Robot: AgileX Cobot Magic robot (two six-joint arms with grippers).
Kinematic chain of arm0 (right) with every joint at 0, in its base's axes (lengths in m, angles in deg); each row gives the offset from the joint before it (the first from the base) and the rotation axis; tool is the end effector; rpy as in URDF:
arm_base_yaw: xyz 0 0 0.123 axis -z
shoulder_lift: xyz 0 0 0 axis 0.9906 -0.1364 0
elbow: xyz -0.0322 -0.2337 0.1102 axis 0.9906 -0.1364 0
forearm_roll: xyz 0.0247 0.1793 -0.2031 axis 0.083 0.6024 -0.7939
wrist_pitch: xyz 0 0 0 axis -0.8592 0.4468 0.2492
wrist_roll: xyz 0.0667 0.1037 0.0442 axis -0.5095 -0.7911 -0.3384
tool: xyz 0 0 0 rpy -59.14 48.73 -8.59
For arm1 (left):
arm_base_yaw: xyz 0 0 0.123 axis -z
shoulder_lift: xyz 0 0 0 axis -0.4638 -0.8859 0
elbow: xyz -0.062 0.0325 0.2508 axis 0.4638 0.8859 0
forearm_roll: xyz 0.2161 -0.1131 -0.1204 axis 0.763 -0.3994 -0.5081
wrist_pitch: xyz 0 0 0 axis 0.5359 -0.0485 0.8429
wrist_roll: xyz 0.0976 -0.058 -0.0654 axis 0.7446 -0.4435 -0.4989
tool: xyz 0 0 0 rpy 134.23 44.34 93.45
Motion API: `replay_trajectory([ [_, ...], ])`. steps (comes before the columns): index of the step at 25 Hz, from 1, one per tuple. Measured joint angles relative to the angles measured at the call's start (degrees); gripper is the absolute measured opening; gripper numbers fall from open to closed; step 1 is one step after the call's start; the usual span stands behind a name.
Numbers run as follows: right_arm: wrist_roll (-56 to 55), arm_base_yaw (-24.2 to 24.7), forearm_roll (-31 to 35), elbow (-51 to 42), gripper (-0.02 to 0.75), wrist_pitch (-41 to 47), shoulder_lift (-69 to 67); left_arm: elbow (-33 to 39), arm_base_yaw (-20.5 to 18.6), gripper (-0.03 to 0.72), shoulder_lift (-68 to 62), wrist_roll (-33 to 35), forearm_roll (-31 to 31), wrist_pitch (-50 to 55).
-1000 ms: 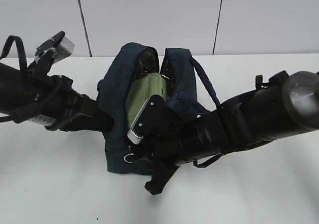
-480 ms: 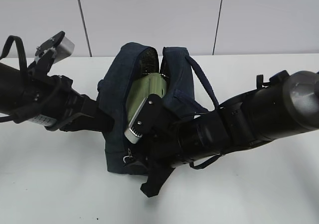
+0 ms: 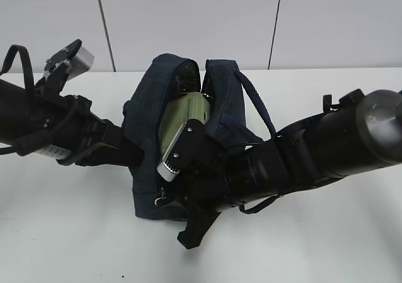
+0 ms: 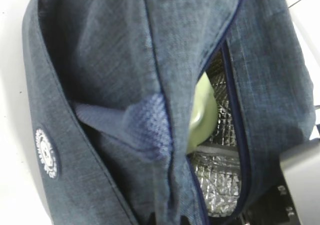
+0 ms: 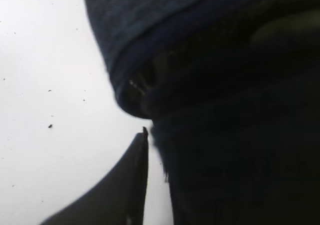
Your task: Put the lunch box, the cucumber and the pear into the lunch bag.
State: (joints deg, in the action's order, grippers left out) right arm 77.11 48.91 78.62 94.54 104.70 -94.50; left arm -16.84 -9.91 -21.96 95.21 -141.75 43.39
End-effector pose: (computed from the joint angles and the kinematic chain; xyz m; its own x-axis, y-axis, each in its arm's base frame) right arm 0.2922 0.2662 0.0646 -0.2208 -0.5868 -0.7790 -0.9413 0.3373 0.0127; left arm 0.2813 -0.1701 0.1513 -0.8126 0.2310 -0.5351 0.5266 0.6842 -0.5045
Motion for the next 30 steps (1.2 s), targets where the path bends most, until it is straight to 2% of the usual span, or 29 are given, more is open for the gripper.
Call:
replay_trajectory([
  [3,0.0,0.0,0.0,0.0,0.064,0.0,0.0,0.0,0.0,-0.012,0.0,0.0,0.0,0.0],
  [7,0.0,0.0,0.0,0.0,0.007,-0.1,0.0,0.0,0.0,-0.012,0.0,0.0,-0.2,0.0],
  [13,-1.6,0.0,-2.6,0.1,0.006,-0.8,0.0,0.0,0.0,-0.012,0.0,0.0,-0.5,0.1],
  [30,-22.8,0.0,-22.5,0.3,0.006,-1.8,7.7,0.0,0.0,-0.012,-0.1,0.0,-1.5,0.2],
])
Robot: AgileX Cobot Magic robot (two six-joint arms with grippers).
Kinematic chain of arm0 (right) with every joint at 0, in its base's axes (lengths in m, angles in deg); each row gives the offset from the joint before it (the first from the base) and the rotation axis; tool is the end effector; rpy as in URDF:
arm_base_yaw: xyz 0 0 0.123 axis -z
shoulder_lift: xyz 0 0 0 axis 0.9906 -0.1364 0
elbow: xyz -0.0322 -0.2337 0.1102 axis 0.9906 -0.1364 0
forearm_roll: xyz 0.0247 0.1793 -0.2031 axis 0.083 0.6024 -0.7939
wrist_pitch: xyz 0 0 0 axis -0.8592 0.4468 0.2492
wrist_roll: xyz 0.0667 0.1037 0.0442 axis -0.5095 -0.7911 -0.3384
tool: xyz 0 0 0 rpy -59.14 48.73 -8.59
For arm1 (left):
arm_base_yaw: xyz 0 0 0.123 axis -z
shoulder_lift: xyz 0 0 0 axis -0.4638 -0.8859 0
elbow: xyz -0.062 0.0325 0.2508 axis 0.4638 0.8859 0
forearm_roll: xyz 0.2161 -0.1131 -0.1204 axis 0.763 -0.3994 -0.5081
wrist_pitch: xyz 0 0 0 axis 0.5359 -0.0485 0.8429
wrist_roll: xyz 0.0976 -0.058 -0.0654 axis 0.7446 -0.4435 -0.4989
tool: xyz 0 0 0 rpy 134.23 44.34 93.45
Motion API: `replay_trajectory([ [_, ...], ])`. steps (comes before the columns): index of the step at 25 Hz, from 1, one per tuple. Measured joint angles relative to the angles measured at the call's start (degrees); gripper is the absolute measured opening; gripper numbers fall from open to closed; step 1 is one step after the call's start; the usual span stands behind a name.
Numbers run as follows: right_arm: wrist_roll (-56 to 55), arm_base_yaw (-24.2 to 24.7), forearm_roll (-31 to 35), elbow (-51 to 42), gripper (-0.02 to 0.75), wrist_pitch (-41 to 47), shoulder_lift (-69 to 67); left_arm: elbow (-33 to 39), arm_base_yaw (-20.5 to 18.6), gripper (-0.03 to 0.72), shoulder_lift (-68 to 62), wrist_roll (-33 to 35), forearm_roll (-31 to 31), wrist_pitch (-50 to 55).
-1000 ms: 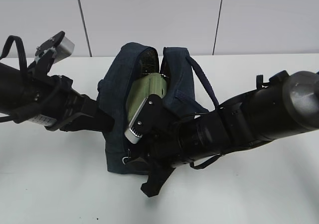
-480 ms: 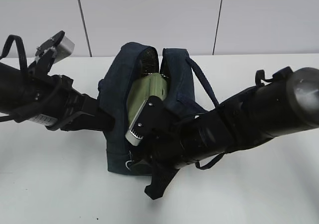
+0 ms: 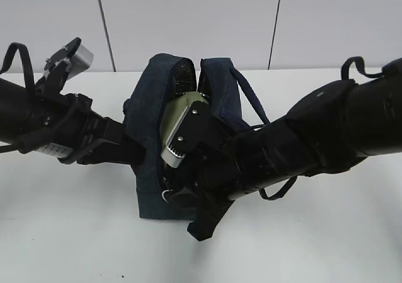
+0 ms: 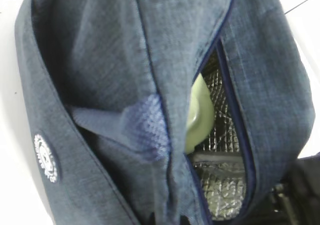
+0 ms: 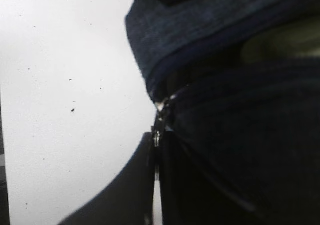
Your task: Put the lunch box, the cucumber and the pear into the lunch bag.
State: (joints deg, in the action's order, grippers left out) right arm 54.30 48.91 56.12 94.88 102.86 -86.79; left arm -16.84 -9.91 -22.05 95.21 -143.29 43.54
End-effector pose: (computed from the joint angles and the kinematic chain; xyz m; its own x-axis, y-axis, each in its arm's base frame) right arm 0.2856 0.2584 0.1004 -0.2237 -0.6393 -0.7357 -0.9455 0.3255 0.0046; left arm 0.2819 -0.1716 0.1525 -0.8208 0.2084 -0.5319 0.5123 0.6804 -0.5240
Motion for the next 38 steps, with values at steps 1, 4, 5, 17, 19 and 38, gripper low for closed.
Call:
replay_trajectory([
  [1,-0.9,0.0,-0.8,0.0,0.006,0.0,0.4,0.0,0.0,-0.012,0.0,0.0,0.0,0.0],
  [4,-2.8,0.0,-2.1,0.0,0.006,0.0,2.1,0.0,0.0,-0.012,0.0,0.0,0.0,0.0],
  [5,-3.0,0.0,-2.2,0.0,0.006,0.2,2.7,0.0,0.0,-0.012,0.0,0.0,0.0,0.0],
  [17,-6.7,0.0,-2.7,-0.1,0.006,1.6,8.3,0.0,0.0,0.215,0.0,0.1,0.1,-0.1],
  [19,-6.9,0.0,-2.7,-0.1,0.006,1.6,8.7,0.0,0.0,0.253,0.0,0.1,0.5,-0.1],
  [38,-7.8,0.0,-0.2,3.5,0.006,-0.9,11.5,0.0,0.0,0.277,0.0,1.4,0.9,0.0],
])
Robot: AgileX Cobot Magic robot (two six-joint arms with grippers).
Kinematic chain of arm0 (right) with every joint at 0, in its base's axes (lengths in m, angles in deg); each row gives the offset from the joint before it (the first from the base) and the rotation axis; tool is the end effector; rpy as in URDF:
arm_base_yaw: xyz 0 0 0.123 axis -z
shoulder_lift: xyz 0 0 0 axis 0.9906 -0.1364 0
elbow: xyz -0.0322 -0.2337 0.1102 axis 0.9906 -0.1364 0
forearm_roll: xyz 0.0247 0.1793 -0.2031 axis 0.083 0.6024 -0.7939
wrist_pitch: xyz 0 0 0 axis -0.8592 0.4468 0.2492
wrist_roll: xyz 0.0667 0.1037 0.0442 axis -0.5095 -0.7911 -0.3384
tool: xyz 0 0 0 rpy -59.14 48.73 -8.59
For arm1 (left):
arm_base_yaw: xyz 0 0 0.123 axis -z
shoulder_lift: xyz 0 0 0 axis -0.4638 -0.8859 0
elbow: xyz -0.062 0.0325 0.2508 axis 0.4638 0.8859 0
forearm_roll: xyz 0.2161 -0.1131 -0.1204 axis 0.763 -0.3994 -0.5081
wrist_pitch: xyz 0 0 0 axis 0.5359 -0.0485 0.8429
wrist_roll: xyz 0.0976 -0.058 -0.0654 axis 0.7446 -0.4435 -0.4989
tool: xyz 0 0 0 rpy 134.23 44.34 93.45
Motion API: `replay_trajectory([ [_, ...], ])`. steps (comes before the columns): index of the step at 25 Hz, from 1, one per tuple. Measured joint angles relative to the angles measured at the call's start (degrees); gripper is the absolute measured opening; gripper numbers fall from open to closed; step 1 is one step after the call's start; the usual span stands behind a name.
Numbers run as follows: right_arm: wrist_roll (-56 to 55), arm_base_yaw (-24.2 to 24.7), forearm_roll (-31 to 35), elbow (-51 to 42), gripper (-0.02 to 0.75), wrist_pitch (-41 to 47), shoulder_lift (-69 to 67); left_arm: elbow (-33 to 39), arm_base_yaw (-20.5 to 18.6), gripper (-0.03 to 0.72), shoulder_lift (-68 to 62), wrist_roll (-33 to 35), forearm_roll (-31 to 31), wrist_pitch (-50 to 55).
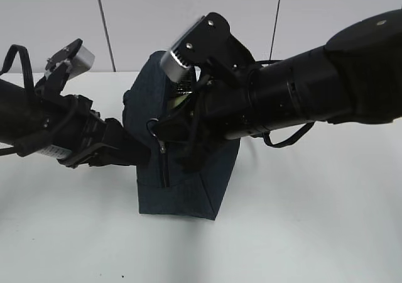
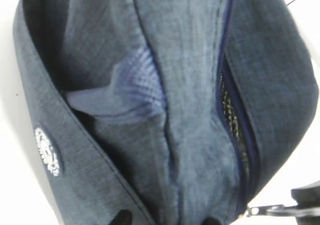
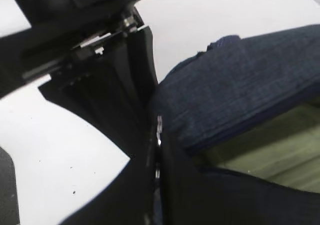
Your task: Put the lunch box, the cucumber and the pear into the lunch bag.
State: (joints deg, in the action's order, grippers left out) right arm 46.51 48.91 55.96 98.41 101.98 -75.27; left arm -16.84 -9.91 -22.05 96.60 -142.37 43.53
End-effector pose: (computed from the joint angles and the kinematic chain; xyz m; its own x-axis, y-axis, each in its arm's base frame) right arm 0.2946 0.2621 0.1973 -0.1731 -0.4778 -0.8613 -0.9087 0.4148 -0.0475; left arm 0.2814 -0.1708 0.1515 -0.8038 0.2391 -0.5448 0.5404 0.6765 -0.5004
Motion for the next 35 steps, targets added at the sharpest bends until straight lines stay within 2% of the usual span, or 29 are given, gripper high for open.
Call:
replay_trajectory([
  [7,-0.9,0.0,0.0,2.8,0.006,0.0,1.1,0.0,0.0,0.278,0.0,0.7,-1.3,-0.9],
  [15,-2.8,0.0,-0.1,3.1,0.006,-0.4,2.6,0.0,0.0,0.278,0.0,5.8,-7.7,-2.1],
  [24,-12.7,0.0,-9.3,3.2,0.006,1.3,2.9,-0.2,0.0,0.278,0.6,6.3,-7.8,-2.5],
  [35,-15.5,0.0,-10.9,3.2,0.006,2.7,2.2,-1.8,0.0,0.276,1.2,6.8,-7.7,-0.6],
])
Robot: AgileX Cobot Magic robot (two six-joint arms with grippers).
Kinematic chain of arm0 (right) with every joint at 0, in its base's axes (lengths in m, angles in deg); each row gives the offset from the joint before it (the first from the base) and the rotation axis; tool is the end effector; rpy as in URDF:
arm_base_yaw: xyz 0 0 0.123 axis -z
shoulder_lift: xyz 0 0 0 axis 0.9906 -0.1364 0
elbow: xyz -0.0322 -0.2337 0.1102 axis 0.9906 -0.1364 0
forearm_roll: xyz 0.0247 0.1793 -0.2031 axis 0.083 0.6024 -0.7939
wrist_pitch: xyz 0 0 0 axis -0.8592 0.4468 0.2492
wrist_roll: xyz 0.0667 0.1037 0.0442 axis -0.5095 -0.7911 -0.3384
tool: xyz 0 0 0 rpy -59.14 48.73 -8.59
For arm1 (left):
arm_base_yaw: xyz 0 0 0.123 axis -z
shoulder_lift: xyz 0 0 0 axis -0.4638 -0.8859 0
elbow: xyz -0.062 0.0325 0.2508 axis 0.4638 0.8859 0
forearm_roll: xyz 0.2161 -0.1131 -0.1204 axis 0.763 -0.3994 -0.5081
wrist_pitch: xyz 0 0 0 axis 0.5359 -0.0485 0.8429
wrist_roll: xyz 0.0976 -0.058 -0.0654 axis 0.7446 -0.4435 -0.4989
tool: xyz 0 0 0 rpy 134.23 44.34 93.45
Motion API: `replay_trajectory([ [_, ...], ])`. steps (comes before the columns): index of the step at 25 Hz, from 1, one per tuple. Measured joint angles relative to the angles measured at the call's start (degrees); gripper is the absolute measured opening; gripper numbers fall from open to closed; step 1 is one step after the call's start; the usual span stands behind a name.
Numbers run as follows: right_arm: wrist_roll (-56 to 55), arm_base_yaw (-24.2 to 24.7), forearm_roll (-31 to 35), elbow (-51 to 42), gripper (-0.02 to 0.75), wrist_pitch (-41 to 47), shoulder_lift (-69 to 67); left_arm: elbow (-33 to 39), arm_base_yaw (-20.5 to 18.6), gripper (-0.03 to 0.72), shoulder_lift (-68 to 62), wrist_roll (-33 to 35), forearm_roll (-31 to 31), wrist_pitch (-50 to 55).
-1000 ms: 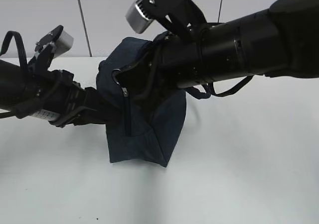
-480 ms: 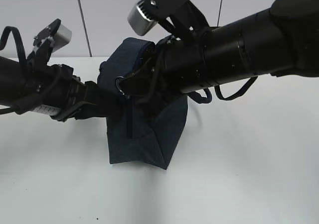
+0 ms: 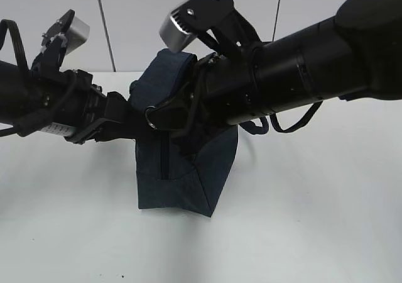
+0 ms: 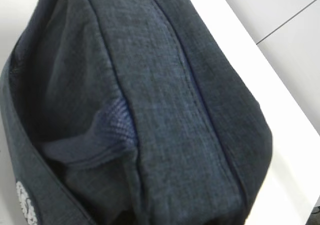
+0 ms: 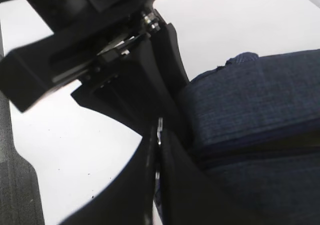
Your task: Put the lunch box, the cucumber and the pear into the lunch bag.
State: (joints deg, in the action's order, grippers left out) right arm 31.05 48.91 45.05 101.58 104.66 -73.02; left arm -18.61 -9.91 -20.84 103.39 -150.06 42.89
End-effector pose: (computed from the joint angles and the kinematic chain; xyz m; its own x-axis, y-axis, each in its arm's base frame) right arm 0.2915 0.2626 0.2218 -0.2292 -0.4588 -0.8584 -0.9048 0.4255 0.0142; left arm 0.2926 -0.1778 0.1763 -0.7419 0.1820 -0.6453 0.5874 0.6404 -0.4947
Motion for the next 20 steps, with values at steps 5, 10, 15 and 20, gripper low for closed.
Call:
replay_trajectory([
  [5,-0.1,0.0,0.0,0.0,0.006,-0.2,-0.1,0.0,0.0,0.141,0.0,0.0,0.4,-0.9],
  [10,-0.1,0.0,0.0,0.0,0.006,-1.2,-0.2,0.0,0.0,-0.004,-0.3,0.0,1.8,-1.2],
  [15,-0.2,0.0,0.0,0.0,0.006,-3.1,-0.2,-0.1,0.0,-0.010,-0.5,0.0,2.1,0.1],
  [20,-0.2,0.0,0.0,0.0,0.006,-5.9,-0.2,-0.1,0.0,-0.010,-0.5,0.0,3.4,1.5],
])
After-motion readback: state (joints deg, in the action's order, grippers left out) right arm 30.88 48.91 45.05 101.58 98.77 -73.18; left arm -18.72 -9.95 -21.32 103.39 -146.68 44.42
